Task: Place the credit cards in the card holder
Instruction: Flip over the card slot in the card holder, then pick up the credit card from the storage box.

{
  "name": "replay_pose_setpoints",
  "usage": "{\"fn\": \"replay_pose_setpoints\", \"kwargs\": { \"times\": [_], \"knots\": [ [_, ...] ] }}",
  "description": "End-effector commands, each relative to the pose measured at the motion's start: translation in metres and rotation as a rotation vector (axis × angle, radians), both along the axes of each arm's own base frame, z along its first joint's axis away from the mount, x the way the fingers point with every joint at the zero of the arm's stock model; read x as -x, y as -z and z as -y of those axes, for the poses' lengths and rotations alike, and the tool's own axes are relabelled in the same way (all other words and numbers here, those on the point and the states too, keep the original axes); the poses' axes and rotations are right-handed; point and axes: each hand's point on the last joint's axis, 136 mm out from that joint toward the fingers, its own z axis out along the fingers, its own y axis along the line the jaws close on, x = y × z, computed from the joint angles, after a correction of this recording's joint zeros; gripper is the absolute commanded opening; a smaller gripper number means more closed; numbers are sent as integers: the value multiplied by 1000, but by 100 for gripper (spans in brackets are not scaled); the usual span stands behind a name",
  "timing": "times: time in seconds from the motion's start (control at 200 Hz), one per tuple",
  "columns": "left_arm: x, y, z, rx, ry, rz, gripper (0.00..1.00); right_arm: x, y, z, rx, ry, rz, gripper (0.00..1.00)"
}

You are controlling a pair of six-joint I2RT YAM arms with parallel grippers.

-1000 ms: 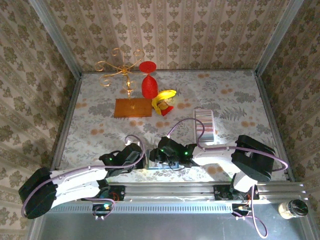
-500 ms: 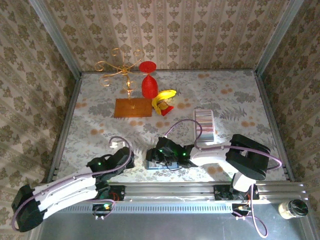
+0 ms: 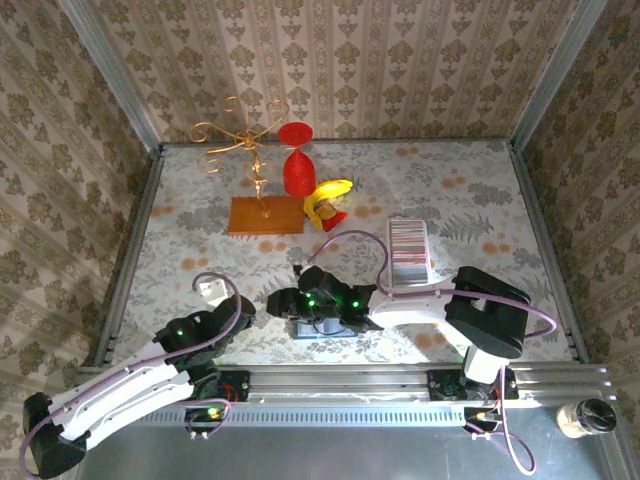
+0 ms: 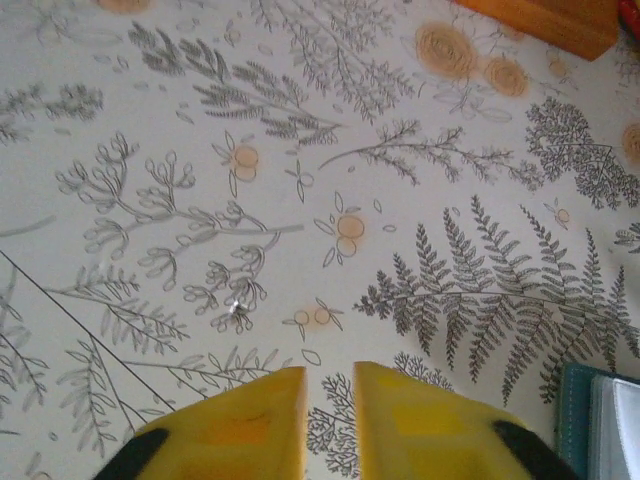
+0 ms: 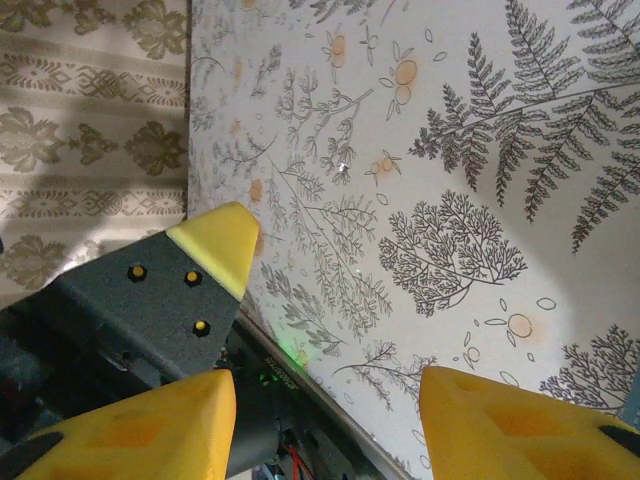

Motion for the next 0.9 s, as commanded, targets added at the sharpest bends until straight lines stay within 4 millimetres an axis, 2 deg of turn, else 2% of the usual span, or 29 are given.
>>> {"fn": "replay_pose_setpoints", "kwargs": {
  "times": [0.0,0.065,0.12,0.17,0.185,0.305,0.39,0.49,0.605,0.765,0.895],
  "knots": [
    [-5,-18,-7,-11,-23,50,32,-5,-36,10,-16,-13,89,52],
    [-8,-23,8,24,50,78,31,-9,-53,24,5,-37,145,52],
    [-8,-23,18,61,90,81,32,-17,-67,44,62,-46,217,53],
    [-8,-21,28,89,125,77,36,-25,-72,68,156,-56,292,53],
    [-8,-20,29,94,132,74,37,-28,-83,77,167,-56,327,53],
    [-6,-14,46,134,187,47,41,-43,-112,135,352,-125,600,53],
    [-5,-13,65,179,256,35,41,-36,-135,162,444,-253,858,53],
    [-2,-12,87,232,336,22,42,-27,-149,193,592,-379,1137,54],
    [0,-12,105,262,410,10,42,-18,-145,228,749,-530,1242,61],
    [3,-13,126,296,498,7,42,-7,-111,274,988,-796,1189,62],
    [3,-13,133,304,525,10,42,-4,-84,299,1112,-968,1163,63]
  ]
}}
